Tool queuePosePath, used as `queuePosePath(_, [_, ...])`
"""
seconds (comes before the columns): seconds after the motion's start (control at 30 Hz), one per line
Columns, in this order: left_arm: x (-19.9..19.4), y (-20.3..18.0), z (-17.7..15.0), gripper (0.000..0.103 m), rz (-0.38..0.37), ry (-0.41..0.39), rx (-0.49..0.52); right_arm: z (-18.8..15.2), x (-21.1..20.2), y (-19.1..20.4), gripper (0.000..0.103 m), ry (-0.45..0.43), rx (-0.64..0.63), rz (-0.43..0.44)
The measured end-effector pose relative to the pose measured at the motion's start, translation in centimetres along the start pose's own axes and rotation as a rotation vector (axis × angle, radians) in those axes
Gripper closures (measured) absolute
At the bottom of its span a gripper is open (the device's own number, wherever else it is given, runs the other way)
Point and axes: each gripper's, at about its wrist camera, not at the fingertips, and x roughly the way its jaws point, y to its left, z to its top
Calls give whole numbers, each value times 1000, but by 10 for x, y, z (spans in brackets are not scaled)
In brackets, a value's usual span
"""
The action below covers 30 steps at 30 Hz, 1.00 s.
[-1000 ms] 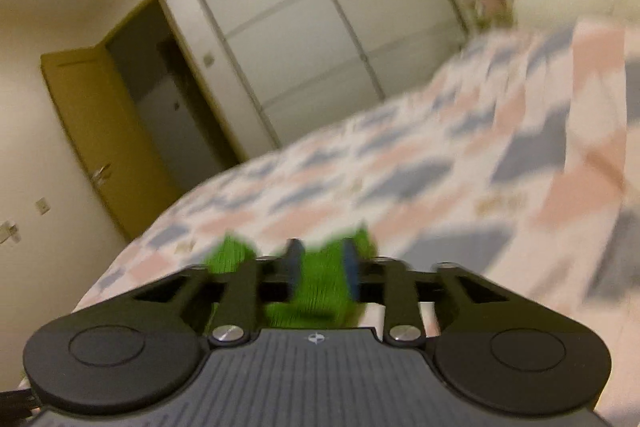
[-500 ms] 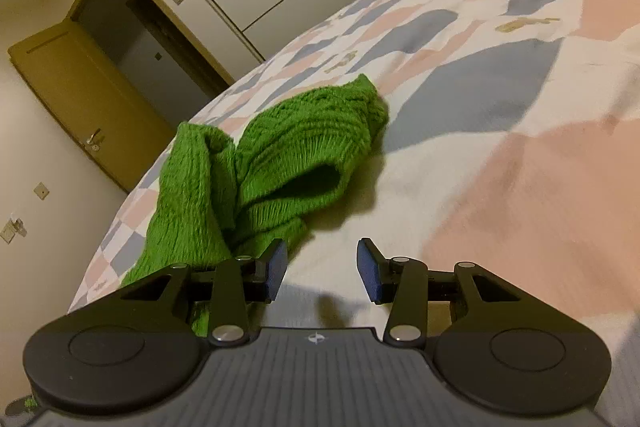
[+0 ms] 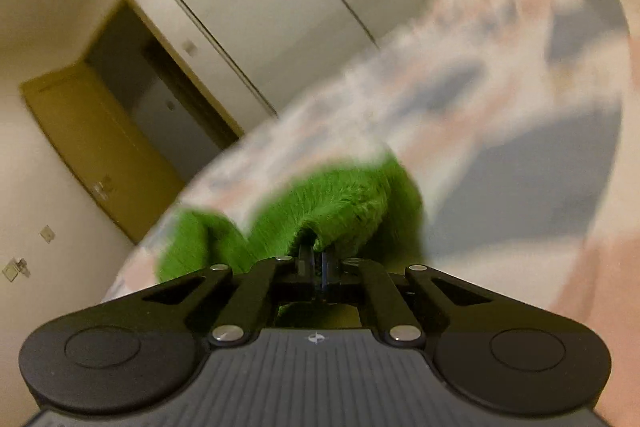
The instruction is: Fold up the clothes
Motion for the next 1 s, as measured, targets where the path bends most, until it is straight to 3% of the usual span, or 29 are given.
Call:
queuePosePath(0.13, [-23, 23, 39, 97, -69, -62, -154, 40, -40, 30, 101, -159, -58, 47])
queuePosePath(0.3, [-63, 42, 76, 97, -131, -164, -234, 82, -99, 59, 101, -367, -103, 106])
queuePosePath(0.37, [-69, 57, 85, 97, -151, -174, -305, 100, -121, 67, 101, -432, -106, 112])
queuePosePath(0.43, [-57, 76, 89, 97, -132, -133, -383, 113, -128, 72, 101, -457, -114, 67])
queuePosePath(0.47, [-42, 88, 87, 97, -109, -78, -434, 118, -124, 71, 101, -441, -123, 25])
queuePosePath(0.53, [-9, 109, 74, 96, -51, 64, -528, 124, -101, 62, 101, -310, -133, -100])
queuePosePath(0.6, [15, 119, 53, 96, 18, 191, -552, 122, -72, 36, 71, -96, -32, -218])
queuePosePath(0.63, [22, 119, 40, 96, 50, 240, -544, 116, -69, 23, 65, -44, 9, -248])
queuePosePath(0.7, [20, 118, 19, 93, 91, 261, -511, 100, -76, 2, 50, -1, 47, -284])
queuePosePath(0.77, [11, 116, 1, 86, 127, 253, -485, 83, -95, -13, 42, 8, 68, -303])
queuePosePath(0.87, [-5, 120, -14, 84, 119, 227, -492, 49, -135, -34, 42, 57, 142, -268])
queuePosePath(1.0, [-17, 114, -18, 82, 155, 223, -372, -16, -188, -39, 42, 180, 214, -205])
